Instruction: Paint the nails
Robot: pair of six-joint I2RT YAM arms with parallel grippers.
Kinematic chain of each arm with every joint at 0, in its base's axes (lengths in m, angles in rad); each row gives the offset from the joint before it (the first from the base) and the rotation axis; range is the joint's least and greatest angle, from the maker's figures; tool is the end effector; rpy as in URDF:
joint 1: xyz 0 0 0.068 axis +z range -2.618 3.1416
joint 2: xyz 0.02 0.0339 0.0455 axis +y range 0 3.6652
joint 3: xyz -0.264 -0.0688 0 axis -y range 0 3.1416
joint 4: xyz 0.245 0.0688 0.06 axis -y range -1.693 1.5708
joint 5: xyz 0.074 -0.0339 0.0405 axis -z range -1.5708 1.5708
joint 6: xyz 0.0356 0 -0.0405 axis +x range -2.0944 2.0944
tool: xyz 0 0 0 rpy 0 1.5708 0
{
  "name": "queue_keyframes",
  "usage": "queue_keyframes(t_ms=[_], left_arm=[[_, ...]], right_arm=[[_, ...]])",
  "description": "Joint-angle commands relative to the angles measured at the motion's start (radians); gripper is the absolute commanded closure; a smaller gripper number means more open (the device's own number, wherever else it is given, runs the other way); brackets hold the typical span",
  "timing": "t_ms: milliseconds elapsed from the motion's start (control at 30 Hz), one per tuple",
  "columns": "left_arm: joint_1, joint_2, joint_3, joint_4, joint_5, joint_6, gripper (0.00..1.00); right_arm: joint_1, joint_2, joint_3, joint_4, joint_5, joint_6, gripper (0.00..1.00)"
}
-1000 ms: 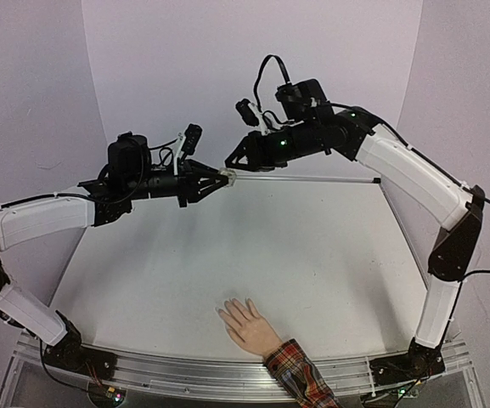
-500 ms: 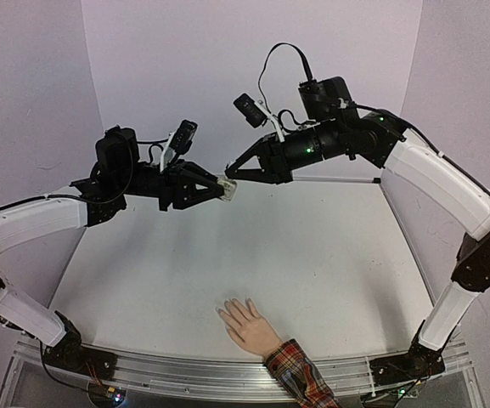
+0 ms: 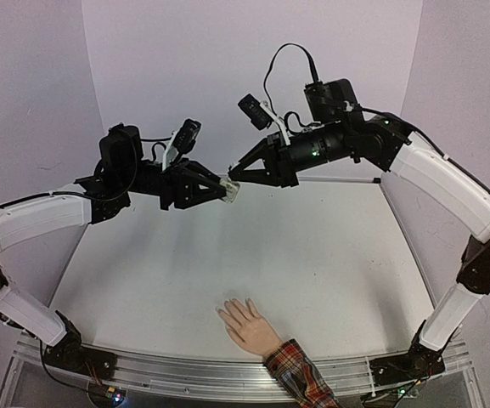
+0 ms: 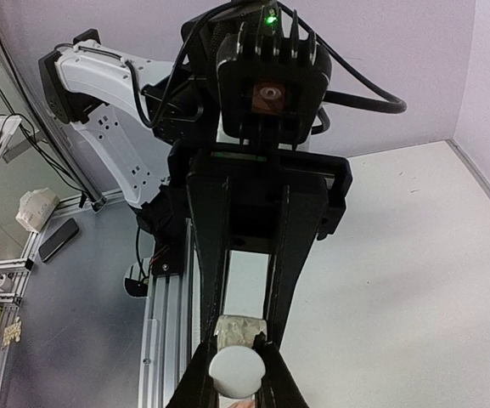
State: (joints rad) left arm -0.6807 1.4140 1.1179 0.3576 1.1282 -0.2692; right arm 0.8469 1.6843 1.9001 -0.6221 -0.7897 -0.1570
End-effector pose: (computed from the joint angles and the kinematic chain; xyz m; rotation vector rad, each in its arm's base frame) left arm 0.2282 -0.2262 0.3656 1.2756 1.2439 -1.5506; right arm 0.2244 0.2920 0.4477 -1.4281 1.4736 1.2167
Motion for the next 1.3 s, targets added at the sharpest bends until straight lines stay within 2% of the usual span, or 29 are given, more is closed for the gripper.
queue_keyframes(t_ms=[0,100,133,233,300,467,533,800,1000,1133,1267], left_arm=[[0.030,-0.003,0.032,0.048,0.042,-0.010,1.00],[0.033,0.005,0.051,0.019,0.018,0.009,1.00],[0.033,-0.003,0.053,-0.013,-0.025,0.040,1.00],[0.032,-0.032,0.033,-0.084,-0.242,0.126,1.00],[0.032,-0.038,0.012,-0.085,-0.429,0.175,1.00],[0.011,0.012,0.030,-0.094,-0.691,0.265,1.00],[0.003,0.029,0.038,-0.078,-0.742,0.301,1.00],[-0.007,0.068,0.053,-0.057,-0.757,0.317,1.00],[-0.012,0.072,0.048,-0.054,-0.758,0.317,1.00],[-0.015,0.074,0.051,-0.048,-0.756,0.312,1.00],[-0.018,0.078,0.060,-0.054,-0.756,0.317,1.00]], right_arm=[[-0.028,-0.066,-0.003,-0.043,-0.055,-0.027,0.93],[-0.029,-0.057,0.024,-0.042,0.028,0.023,0.60],[-0.028,-0.067,0.017,-0.043,0.103,0.054,0.45],[-0.032,-0.098,-0.030,-0.011,0.304,0.222,0.26],[-0.033,-0.092,-0.045,0.002,0.411,0.365,0.20],[-0.025,-0.001,0.017,0.038,0.547,0.614,0.20],[-0.023,0.053,0.073,0.037,0.578,0.682,0.24],[-0.011,0.248,0.306,-0.019,0.601,0.709,0.37],[-0.006,0.282,0.326,-0.040,0.618,0.700,0.48],[-0.006,0.297,0.334,-0.042,0.602,0.706,0.60],[-0.006,0.313,0.349,-0.042,0.575,0.710,0.60]])
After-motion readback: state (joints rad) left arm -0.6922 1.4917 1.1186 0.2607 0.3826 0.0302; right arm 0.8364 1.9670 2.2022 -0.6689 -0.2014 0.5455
